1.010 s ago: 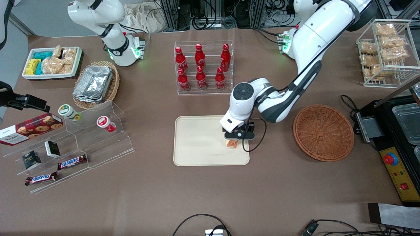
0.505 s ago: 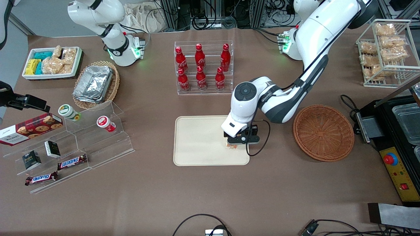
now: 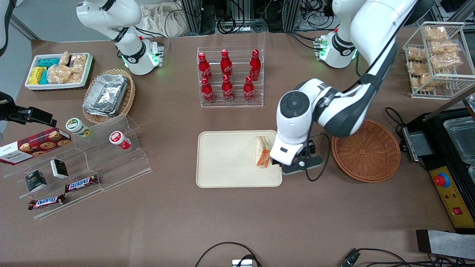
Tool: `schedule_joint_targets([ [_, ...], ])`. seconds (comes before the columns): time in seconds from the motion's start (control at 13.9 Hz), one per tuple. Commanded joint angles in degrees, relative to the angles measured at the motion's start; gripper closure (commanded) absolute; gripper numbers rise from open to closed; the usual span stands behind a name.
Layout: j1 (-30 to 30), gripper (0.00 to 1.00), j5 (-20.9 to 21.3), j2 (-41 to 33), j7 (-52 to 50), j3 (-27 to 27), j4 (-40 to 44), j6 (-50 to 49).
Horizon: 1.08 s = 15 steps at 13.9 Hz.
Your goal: Place sandwich from basket to tray
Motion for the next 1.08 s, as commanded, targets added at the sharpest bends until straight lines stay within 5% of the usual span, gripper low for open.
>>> schedule_joint_targets([
  [0.0,1.65,0.0,-1.19,-0.31,-0.71,-0.26,3.28,-3.25],
  [0.29,5.6,0.0,-3.29,-2.86,1.03,-0.35,3.29,-4.22],
  [0.58,10.61,0.0,-9.26,-5.23,12.71,-0.17,5.48,-8.87],
  [1.01,16.94,0.0,-12.78,-8.31,24.93,-0.17,5.84,-14.05],
])
